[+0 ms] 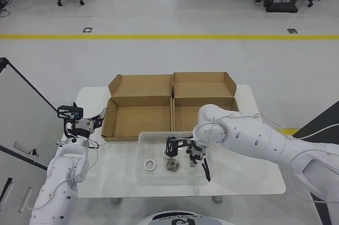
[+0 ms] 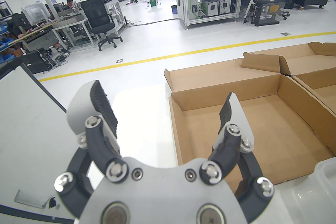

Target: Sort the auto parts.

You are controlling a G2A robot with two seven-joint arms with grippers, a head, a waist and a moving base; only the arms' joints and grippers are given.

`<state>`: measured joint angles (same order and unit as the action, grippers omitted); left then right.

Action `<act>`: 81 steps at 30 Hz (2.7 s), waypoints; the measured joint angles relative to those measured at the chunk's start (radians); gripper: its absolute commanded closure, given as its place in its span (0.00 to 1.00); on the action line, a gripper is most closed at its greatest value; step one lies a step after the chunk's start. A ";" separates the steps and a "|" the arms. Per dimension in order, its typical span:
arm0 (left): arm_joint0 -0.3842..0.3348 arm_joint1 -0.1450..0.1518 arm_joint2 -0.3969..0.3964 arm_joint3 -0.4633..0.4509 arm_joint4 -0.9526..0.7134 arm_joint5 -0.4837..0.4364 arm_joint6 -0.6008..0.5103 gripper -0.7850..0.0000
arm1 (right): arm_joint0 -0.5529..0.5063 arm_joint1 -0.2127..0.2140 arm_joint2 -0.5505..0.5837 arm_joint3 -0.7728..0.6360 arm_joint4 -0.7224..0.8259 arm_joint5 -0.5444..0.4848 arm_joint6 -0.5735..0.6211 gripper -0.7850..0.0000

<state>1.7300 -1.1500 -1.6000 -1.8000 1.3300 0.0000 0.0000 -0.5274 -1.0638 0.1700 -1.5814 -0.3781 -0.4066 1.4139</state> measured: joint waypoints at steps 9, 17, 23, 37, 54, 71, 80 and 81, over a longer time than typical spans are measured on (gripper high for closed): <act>0.000 0.000 0.000 0.000 0.000 0.000 0.000 0.00 | -0.013 -0.018 0.000 0.025 -0.013 -0.003 -0.003 0.53; 0.000 0.000 0.000 0.000 0.000 0.000 0.000 0.00 | -0.025 -0.027 0.000 0.045 -0.024 -0.004 -0.004 0.54; 0.000 0.000 0.000 0.000 0.000 0.000 0.000 0.00 | -0.033 -0.031 0.000 0.048 -0.035 -0.002 -0.002 0.54; 0.000 0.000 0.000 0.000 0.000 0.000 0.000 0.00 | -0.045 -0.037 0.000 0.061 -0.054 -0.002 -0.002 0.56; 0.000 0.000 0.000 0.000 0.000 0.000 0.000 0.00 | -0.056 -0.043 0.000 0.087 -0.060 -0.015 -0.015 0.58; 0.000 0.000 0.000 0.000 0.000 0.000 0.000 0.00 | -0.060 -0.059 0.000 0.127 -0.063 -0.030 -0.030 0.77; 0.000 0.000 0.000 0.000 0.000 0.000 0.000 0.00 | -0.055 -0.063 0.000 0.143 -0.059 -0.038 -0.038 1.00; 0.000 0.000 0.000 0.000 0.000 0.000 0.000 0.00 | -0.052 -0.063 0.000 0.141 -0.056 -0.039 -0.039 1.00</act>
<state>1.7300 -1.1500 -1.6000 -1.8000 1.3300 0.0000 0.0000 -0.5796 -1.1264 0.1700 -1.4404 -0.4342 -0.4453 1.3753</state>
